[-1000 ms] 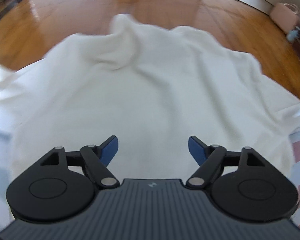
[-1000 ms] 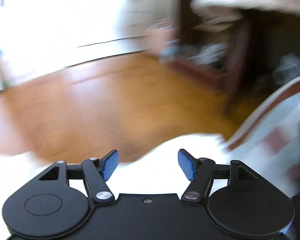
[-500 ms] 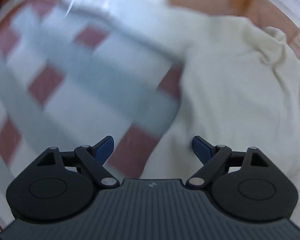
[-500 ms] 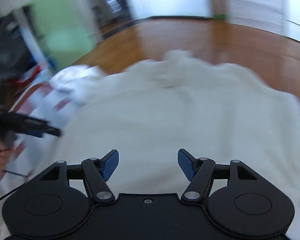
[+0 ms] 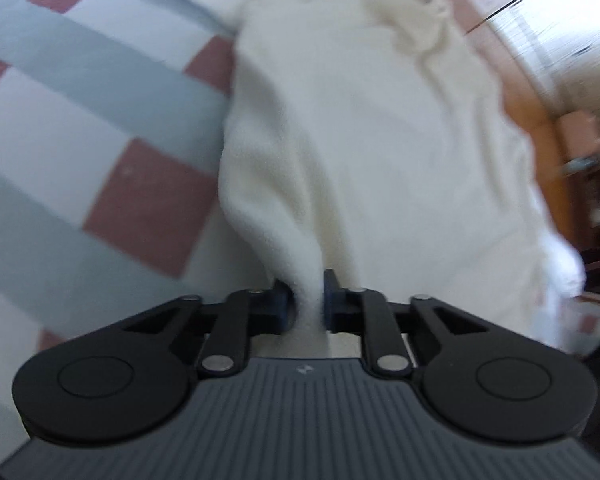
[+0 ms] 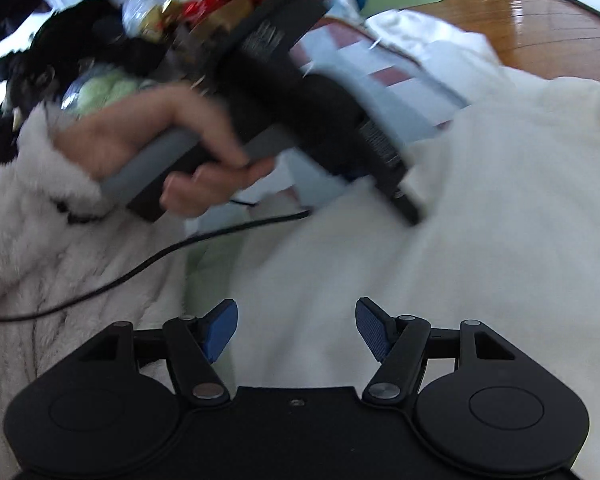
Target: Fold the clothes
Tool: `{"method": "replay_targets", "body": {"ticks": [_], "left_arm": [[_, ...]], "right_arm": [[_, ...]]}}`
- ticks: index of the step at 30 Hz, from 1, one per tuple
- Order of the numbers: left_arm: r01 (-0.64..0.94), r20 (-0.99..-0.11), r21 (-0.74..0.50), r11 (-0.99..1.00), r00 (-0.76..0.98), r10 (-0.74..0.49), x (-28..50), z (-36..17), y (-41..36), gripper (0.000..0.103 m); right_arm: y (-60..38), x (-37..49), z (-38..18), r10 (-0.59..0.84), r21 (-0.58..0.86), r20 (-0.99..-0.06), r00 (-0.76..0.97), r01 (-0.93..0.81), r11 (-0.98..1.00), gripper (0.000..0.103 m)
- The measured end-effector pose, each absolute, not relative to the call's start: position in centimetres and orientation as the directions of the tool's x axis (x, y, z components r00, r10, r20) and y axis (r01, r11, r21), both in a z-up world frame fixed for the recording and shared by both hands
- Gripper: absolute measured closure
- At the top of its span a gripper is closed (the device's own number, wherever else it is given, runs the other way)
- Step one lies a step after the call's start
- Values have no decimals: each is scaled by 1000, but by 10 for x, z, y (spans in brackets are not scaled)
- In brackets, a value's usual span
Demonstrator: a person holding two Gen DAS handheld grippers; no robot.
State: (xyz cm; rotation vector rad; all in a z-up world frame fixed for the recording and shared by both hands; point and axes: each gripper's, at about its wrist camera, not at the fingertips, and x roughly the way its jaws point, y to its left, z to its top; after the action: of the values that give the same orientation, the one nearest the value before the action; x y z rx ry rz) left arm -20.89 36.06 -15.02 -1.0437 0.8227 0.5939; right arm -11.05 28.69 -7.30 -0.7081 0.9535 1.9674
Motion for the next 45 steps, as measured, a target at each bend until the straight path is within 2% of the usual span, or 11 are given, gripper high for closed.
{"method": "replay_targets", "body": {"ticks": [6,7,8,12,14,16,25,34,36,41,45], "left_arm": [[-701,-757,-581,413,652,41,-204,-140,359,90],[-690,-745,-596,412,666,37,-204,-140,360,90],[-677,-734,-607,416,679,34,-206,-138,359,90],[-664,-706,-620,419,705,73,-206,-133,366,81],[-675,-705,-588,446,698,125,-201,-128,370,56],[-688,-708,-542,482,683,179,-197,-120,370,46],[-554,-691,-492,672,718,87,-170,-103,337,43],[-433,-641,-500,750,768,16,-146,-91,305,33],[-471,-630,-513,718,775,58,-146,-95,310,37],[-514,-641,-556,653,765,56,-148,-105,324,98],[-519,-638,-548,656,767,74,-155,-102,323,97]], "right_arm": [[298,-136,-91,432,325,-769,-472,-869,-372,37],[297,-140,-92,444,291,-774,-451,-877,-383,52],[296,-144,-93,459,250,-781,-424,-885,-393,88],[288,-126,-86,558,158,-772,-304,-942,-295,89],[282,-105,-82,607,131,-764,-219,-974,-186,90],[277,-83,-84,619,90,-776,-124,-992,-86,90],[252,8,-103,629,307,-768,-118,-930,200,91],[255,10,-108,664,389,-728,-168,-899,199,91],[252,10,-105,679,407,-710,-185,-895,182,91],[248,11,-103,700,418,-688,-190,-893,169,91],[242,17,-105,709,455,-677,-200,-871,188,91]]}}
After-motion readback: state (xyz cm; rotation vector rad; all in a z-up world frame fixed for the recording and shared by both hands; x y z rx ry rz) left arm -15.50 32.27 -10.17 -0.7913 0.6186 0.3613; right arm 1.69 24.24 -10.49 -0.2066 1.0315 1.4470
